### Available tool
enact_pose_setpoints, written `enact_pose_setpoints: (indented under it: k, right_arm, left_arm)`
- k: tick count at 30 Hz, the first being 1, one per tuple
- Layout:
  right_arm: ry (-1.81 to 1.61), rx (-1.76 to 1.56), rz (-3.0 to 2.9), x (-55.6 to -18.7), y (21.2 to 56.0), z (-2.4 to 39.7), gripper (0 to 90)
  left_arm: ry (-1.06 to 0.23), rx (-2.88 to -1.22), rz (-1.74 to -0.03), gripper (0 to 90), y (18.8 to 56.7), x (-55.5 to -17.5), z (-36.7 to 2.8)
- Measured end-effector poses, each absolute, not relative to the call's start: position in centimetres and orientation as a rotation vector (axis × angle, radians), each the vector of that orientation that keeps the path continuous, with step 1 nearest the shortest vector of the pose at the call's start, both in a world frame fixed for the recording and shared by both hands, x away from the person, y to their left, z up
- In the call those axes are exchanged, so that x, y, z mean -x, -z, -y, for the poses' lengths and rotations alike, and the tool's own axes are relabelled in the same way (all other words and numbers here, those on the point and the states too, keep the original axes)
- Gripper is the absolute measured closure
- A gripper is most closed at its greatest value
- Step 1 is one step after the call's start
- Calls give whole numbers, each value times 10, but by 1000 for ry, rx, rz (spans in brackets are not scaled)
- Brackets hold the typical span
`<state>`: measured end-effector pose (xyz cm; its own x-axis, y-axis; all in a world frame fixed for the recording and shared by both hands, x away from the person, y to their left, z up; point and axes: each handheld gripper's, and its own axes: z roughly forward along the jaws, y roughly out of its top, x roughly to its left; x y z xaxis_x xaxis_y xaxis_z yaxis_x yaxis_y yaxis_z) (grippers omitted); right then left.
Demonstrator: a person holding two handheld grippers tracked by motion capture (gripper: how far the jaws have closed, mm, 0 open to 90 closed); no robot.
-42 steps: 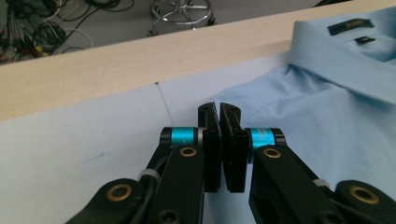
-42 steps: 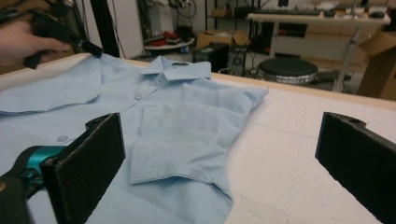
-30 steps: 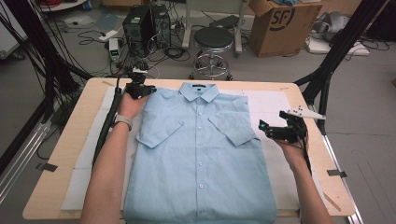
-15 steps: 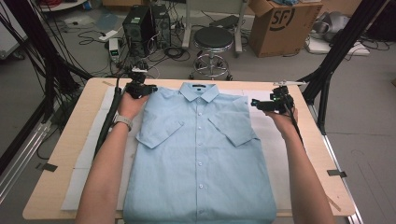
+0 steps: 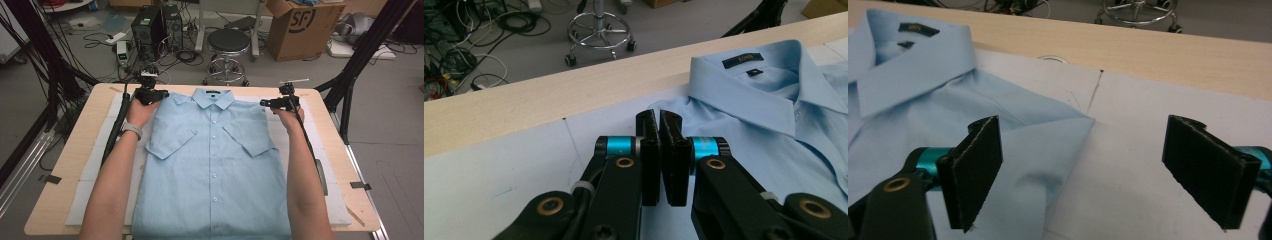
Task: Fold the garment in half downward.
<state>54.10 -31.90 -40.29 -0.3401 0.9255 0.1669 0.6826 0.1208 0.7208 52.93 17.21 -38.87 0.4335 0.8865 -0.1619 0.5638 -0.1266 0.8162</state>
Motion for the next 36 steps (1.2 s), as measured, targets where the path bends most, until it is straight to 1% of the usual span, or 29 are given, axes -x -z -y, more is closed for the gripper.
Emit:
enact_pose_setpoints:
  k: [2, 9, 16, 17, 20, 24, 26, 27, 28, 30, 36]
  right_arm:
    - [-1076, -1576, -2068, -543, 405, 318, 267]
    - [-1134, -1618, -2062, -551, 420, 322, 452]
    - [-1159, -1665, -2047, -555, 430, 324, 584]
    - [-1151, -1665, -2048, -556, 432, 325, 617]
    - [-1109, -1660, -2077, -558, 437, 323, 670]
    - [-1078, -1634, -2105, -559, 442, 318, 708]
    - [-1084, -1617, -2109, -559, 442, 317, 781]
    - [-1085, -1612, -2111, -559, 441, 316, 832]
    - [-1082, -1604, -2111, -558, 441, 315, 855]
    - [-1086, -1593, -2122, -558, 439, 315, 879]
    - [-1116, -1558, -2118, -555, 429, 315, 888]
  left_arm:
    - [-477, -1815, -1236, 871, 387, -529, -171]
    - [-494, -1821, -1235, 871, 386, -528, -171]
    - [-503, -1817, -1234, 871, 385, -528, -171]
    - [-503, -1822, -1235, 871, 385, -528, -171]
    - [-509, -1830, -1235, 871, 386, -528, -171]
    - [-506, -1829, -1240, 871, 387, -528, -172]
    - [-507, -1828, -1242, 870, 387, -529, -171]
    - [-510, -1828, -1243, 870, 387, -529, -171]
    - [-512, -1828, -1240, 870, 387, -529, -171]
    - [-518, -1830, -1238, 870, 387, -529, -170]
    - [-524, -1824, -1233, 871, 384, -528, -172]
